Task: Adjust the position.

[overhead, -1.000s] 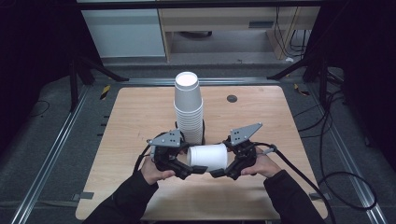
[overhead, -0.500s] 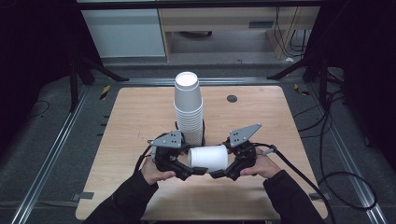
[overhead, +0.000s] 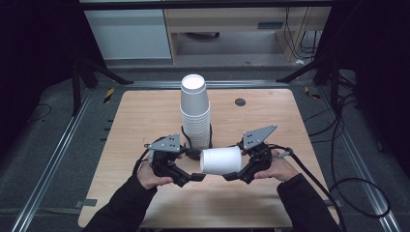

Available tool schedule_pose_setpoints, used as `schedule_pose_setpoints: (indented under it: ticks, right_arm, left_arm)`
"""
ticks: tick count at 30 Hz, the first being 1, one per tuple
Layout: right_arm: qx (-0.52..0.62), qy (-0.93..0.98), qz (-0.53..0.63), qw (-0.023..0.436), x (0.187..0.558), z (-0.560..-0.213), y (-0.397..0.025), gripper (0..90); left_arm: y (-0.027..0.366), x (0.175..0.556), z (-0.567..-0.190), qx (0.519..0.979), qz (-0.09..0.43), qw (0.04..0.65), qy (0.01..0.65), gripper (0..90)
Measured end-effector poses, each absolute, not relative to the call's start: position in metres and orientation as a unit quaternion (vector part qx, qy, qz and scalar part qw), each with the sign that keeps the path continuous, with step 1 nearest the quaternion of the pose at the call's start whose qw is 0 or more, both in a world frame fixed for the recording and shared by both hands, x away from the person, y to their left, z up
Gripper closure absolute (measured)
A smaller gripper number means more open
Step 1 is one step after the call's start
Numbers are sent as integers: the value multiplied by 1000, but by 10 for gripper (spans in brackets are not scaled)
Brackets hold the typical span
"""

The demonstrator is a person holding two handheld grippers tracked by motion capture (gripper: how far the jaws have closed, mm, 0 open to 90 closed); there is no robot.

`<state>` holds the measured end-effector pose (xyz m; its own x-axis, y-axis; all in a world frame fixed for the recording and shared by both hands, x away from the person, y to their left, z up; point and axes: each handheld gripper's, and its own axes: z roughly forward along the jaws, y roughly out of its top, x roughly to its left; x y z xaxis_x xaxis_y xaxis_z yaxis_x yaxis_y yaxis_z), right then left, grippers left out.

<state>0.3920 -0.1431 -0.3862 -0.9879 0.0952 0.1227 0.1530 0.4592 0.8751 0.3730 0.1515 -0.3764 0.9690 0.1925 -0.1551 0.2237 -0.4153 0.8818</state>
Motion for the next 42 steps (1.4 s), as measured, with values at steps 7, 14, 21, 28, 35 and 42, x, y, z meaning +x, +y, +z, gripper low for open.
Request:
schedule_pose_setpoints:
  ticks: [7, 14, 21, 28, 35, 42]
  right_arm:
    - [-65, -871, -487, 7, 394, -381, -145, 105]
    - [-42, -889, -456, 3, 396, -378, -131, 105]
    - [-25, -904, -426, 9, 398, -381, -117, 104]
    - [-15, -915, -404, 13, 397, -386, -106, 104]
    - [-13, -918, -396, 16, 396, -388, -104, 104]
    - [-14, -919, -393, 17, 396, -389, -103, 104]
  left_arm:
    - [152, 375, -379, 848, -14, 514, 127, 135]
    - [147, 373, -381, 857, -13, 502, 116, 129]
    - [143, 374, -384, 860, -20, 496, 113, 122]
    - [138, 375, -386, 865, -24, 489, 110, 149]
    - [133, 376, -389, 869, -28, 481, 109, 169]
    - [125, 377, -393, 875, -33, 470, 111, 194]
